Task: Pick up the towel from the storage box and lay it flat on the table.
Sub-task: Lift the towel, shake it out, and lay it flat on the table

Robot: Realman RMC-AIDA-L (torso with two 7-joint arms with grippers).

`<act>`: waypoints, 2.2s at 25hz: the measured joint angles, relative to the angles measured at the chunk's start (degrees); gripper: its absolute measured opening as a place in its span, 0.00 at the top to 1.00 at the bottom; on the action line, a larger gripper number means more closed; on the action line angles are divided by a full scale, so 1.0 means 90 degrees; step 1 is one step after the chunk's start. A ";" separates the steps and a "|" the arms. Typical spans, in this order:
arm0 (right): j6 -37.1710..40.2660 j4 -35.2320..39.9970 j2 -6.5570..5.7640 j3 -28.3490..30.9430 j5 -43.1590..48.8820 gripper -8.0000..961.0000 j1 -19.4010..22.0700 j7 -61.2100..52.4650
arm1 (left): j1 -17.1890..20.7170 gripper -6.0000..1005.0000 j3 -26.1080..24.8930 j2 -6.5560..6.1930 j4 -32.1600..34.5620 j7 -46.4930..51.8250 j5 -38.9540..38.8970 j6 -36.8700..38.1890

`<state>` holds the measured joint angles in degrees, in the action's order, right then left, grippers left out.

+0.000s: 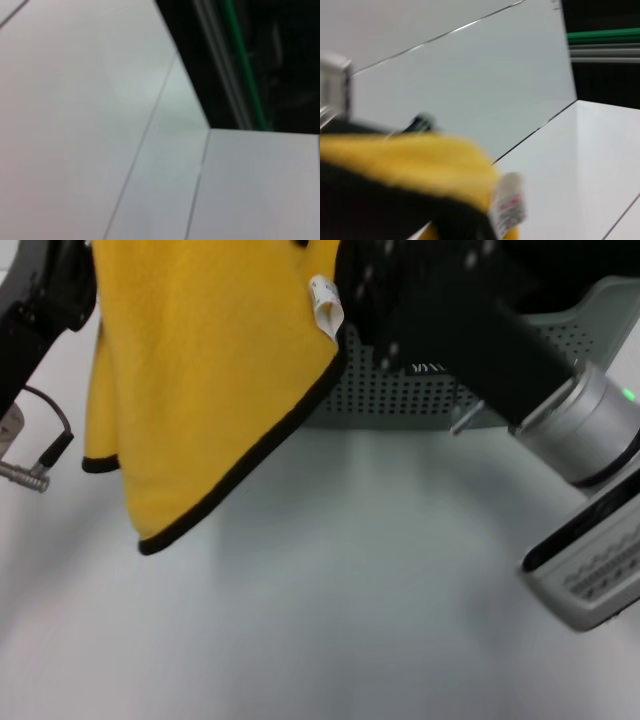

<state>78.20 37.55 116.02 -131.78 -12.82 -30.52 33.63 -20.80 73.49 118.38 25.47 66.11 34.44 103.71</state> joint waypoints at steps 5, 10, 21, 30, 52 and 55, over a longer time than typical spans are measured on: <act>-0.0198 0.0670 -0.0074 0.0552 0.0397 0.98 -0.0010 -0.0483 | 0.0027 0.72 -0.0002 -0.0188 -0.0497 -0.0161 0.0083 -0.0179; -0.1228 0.1923 -0.0037 0.1807 0.2009 0.98 0.0405 -0.1114 | 0.0144 0.67 -0.0002 -0.0316 -0.0940 -0.0523 0.0179 -0.0237; -0.3667 0.4326 -0.0014 0.2481 0.3973 0.98 0.0503 -0.1570 | 0.0723 0.63 0.0033 -0.0284 -0.1042 -0.1556 0.0434 -0.1463; -0.6807 0.5843 -0.0017 0.2387 0.4325 0.98 -0.0132 -0.1572 | 0.1062 0.63 -0.0254 -0.0184 -0.1055 -0.2028 0.0632 -0.1651; -1.3772 0.6210 0.0003 0.4736 -0.2844 0.98 -0.2573 0.1869 | 0.0902 0.60 -0.1170 0.0248 -0.1621 -0.4949 0.0329 0.0640; -1.4312 0.6051 -0.0001 0.5160 -0.3447 0.98 -0.2817 0.2033 | 0.0886 0.60 -0.1147 0.0248 -0.1642 -0.5063 0.0295 0.0646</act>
<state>-50.61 92.00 116.02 -85.34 -43.84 -55.87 51.93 -12.83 63.17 120.62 10.69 20.54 37.10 109.52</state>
